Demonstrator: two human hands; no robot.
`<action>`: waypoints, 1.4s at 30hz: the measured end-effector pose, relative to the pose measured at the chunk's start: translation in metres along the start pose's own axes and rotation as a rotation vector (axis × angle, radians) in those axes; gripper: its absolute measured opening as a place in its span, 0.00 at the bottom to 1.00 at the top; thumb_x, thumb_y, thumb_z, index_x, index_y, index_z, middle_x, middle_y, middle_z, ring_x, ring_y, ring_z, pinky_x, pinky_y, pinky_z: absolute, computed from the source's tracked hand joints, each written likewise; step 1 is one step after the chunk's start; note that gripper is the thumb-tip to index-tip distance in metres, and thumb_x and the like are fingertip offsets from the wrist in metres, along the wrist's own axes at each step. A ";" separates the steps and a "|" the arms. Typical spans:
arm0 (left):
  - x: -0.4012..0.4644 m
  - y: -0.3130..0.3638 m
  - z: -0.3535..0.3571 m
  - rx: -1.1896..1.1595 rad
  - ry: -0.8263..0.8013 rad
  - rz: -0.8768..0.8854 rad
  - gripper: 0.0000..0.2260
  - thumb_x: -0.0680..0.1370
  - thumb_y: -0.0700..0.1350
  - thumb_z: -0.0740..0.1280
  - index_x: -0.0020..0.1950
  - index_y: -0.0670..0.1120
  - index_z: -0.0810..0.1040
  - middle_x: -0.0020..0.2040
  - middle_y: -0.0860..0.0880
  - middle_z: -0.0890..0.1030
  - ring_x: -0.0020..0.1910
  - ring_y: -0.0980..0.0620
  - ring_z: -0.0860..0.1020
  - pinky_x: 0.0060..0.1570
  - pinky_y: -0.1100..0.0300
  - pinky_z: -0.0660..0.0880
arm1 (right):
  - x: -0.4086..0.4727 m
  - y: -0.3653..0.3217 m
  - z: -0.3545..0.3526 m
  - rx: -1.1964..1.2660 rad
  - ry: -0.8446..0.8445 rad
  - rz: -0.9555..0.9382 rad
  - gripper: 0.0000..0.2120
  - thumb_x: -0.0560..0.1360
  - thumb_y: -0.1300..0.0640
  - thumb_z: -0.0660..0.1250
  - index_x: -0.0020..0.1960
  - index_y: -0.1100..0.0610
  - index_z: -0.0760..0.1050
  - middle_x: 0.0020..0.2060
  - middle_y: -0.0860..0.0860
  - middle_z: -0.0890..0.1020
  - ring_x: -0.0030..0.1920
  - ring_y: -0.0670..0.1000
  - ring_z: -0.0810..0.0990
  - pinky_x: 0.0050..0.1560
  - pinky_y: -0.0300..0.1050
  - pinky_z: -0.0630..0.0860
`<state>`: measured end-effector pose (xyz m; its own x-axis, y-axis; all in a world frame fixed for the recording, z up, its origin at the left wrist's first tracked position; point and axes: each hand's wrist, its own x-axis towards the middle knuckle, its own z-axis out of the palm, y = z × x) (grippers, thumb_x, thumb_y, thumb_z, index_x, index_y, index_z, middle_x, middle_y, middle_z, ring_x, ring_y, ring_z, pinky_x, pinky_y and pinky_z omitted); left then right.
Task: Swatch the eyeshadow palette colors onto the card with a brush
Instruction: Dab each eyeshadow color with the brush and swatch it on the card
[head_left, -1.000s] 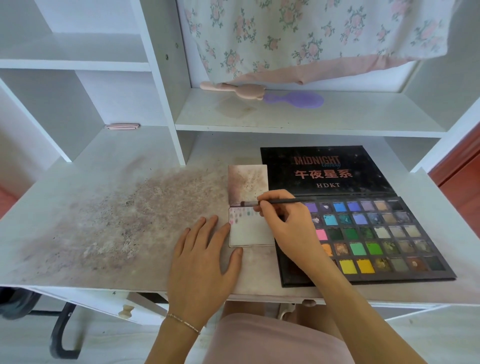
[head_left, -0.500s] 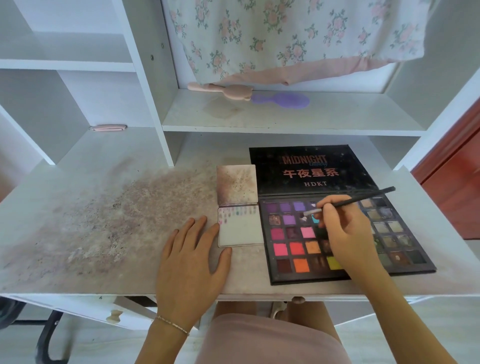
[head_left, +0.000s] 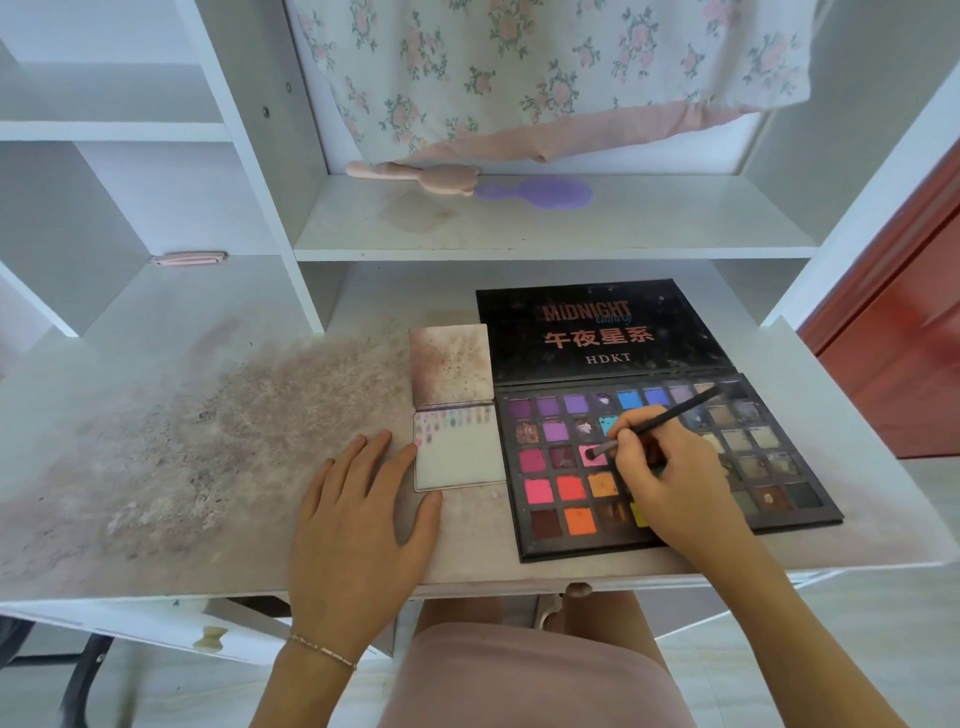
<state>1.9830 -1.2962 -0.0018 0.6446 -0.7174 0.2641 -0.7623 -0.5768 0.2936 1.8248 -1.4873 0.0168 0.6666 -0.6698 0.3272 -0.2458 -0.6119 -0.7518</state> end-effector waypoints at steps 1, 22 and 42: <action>0.000 0.000 0.000 -0.001 -0.001 -0.001 0.25 0.73 0.58 0.55 0.60 0.44 0.78 0.62 0.43 0.77 0.63 0.42 0.74 0.62 0.46 0.65 | 0.000 0.000 0.000 -0.005 0.005 0.004 0.15 0.75 0.63 0.60 0.38 0.44 0.68 0.27 0.45 0.75 0.33 0.45 0.76 0.29 0.30 0.70; 0.000 -0.001 0.001 0.014 -0.015 -0.003 0.25 0.73 0.58 0.54 0.60 0.44 0.78 0.61 0.43 0.78 0.62 0.41 0.74 0.62 0.46 0.64 | 0.003 -0.008 0.000 0.090 0.112 0.078 0.15 0.75 0.64 0.61 0.39 0.44 0.70 0.31 0.43 0.77 0.36 0.42 0.77 0.32 0.29 0.72; 0.001 0.000 -0.002 0.028 -0.033 -0.016 0.24 0.73 0.58 0.54 0.60 0.47 0.78 0.62 0.46 0.78 0.63 0.45 0.74 0.63 0.47 0.66 | 0.034 -0.052 0.079 0.264 -0.189 0.080 0.08 0.74 0.58 0.64 0.41 0.46 0.70 0.41 0.49 0.81 0.45 0.44 0.80 0.43 0.30 0.76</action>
<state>1.9839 -1.2958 0.0001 0.6548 -0.7202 0.2294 -0.7536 -0.5985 0.2719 1.9156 -1.4450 0.0214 0.7772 -0.6065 0.1676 -0.1284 -0.4136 -0.9013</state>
